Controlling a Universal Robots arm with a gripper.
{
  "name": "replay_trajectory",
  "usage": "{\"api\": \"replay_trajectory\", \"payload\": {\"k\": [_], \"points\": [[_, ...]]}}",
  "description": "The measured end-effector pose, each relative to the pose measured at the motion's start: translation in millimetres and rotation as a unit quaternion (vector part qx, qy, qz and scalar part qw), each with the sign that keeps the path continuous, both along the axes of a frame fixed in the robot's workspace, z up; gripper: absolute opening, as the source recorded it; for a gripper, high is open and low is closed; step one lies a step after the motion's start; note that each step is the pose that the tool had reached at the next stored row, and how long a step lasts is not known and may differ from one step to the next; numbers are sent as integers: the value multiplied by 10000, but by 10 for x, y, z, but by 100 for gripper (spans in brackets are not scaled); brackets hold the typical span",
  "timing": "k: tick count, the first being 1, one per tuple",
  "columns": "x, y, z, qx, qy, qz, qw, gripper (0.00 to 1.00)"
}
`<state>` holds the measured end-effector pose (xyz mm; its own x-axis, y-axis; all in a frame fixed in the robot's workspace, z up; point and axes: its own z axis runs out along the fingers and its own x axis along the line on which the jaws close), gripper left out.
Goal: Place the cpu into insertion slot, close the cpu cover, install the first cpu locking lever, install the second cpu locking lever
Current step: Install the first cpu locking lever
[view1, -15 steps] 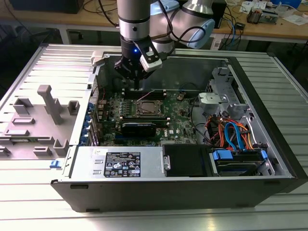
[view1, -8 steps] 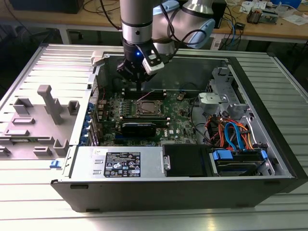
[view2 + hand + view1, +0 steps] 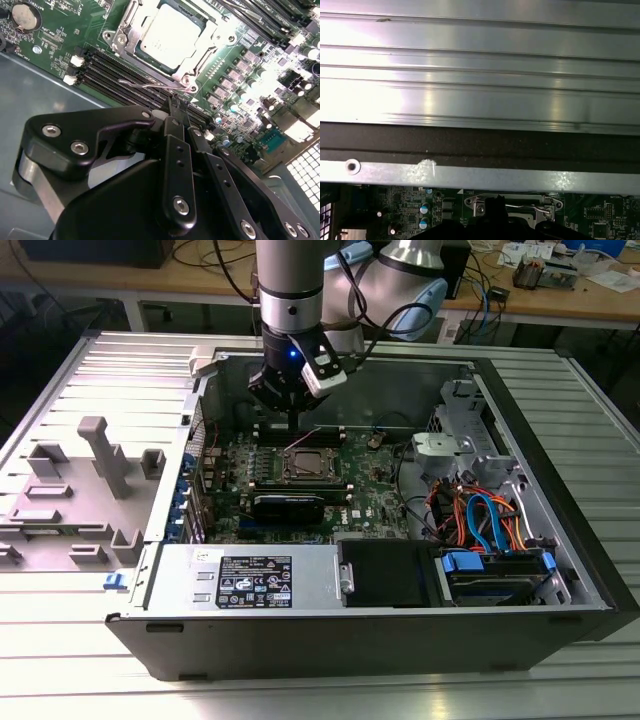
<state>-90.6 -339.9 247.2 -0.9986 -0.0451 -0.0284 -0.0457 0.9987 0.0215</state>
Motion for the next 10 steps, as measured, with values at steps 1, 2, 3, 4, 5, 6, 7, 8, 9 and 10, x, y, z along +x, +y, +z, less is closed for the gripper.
{"api": "replay_trajectory", "payload": {"k": [1,2,3,4,5,6,7,8,9,10], "points": [[0,0,0,0,0,0,10000,11],[0,0,0,0,0,0,10000,11],[1,0,0,-1,0,0,10000,11],[5,0,-5,-8,0,2,10000,11],[16,0,-11,-10,0,0,10000,11],[31,0,-17,-9,0,1,10000,11],[42,0,-24,-9,-1,1,10000,11],[58,0,-33,-9,-1,0,10000,11],[73,0,-40,-9,0,0,10000,11],[90,0,-52,-9,0,0,10000,11]]}}
